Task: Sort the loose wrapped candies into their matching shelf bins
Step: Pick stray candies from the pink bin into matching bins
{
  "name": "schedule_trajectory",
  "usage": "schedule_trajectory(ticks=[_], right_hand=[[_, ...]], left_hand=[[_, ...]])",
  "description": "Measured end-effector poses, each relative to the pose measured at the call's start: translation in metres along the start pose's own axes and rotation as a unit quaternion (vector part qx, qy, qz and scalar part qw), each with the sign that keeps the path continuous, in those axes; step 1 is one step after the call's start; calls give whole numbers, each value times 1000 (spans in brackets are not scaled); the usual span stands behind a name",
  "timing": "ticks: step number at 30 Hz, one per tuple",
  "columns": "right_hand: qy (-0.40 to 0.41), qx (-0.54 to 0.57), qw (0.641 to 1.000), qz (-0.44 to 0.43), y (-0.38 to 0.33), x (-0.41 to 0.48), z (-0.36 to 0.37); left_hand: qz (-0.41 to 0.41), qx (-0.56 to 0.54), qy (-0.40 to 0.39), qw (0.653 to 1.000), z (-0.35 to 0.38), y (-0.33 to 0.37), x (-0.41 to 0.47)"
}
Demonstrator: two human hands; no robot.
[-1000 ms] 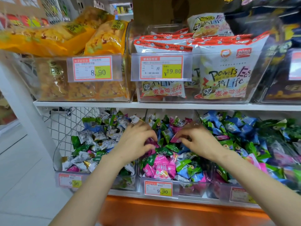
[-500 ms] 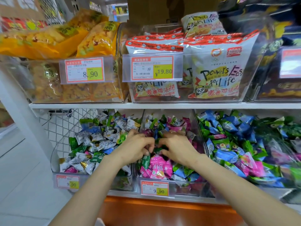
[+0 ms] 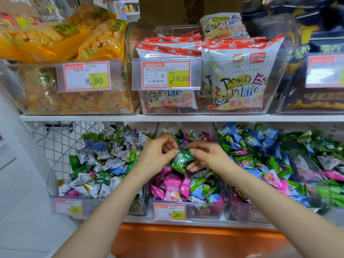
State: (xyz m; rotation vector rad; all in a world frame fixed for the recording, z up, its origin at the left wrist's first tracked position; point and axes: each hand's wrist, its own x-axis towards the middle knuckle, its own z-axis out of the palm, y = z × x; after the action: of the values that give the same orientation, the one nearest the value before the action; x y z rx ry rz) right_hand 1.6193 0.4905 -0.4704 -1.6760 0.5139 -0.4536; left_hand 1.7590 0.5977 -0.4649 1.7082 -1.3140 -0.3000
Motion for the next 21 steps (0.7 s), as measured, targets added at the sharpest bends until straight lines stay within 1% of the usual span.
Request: schedule_trajectory(ticks=[3,5,7,10,12,16,18,21], right_hand=[[-4,19,1000,11,-2,-5,-3],[4,-34,999,-3,-1,-7,-6],[33,-89,995,-16,0,-9,-10],[59,-122,990,-29,1,-14,-20],[68,-131,988,-41,1,-18,-29],[123,-135,982,-51,-5,-29,-56],[149,-130,979,-49,-9,-36,-75],[185,-120,974,-44,-8,-48,-103]], left_hand=[[2,5,17,1000,7,4,1],[10,-5,20,1000,12,8,1],[11,-26,10,1000,17,12,0],[14,-51,12,999,22,15,1],[6,-61,35,998,22,15,3],[-26,-58,70,996,23,11,6],[-33,-58,72,995,26,11,6],[-28,-35,54,998,32,12,5]])
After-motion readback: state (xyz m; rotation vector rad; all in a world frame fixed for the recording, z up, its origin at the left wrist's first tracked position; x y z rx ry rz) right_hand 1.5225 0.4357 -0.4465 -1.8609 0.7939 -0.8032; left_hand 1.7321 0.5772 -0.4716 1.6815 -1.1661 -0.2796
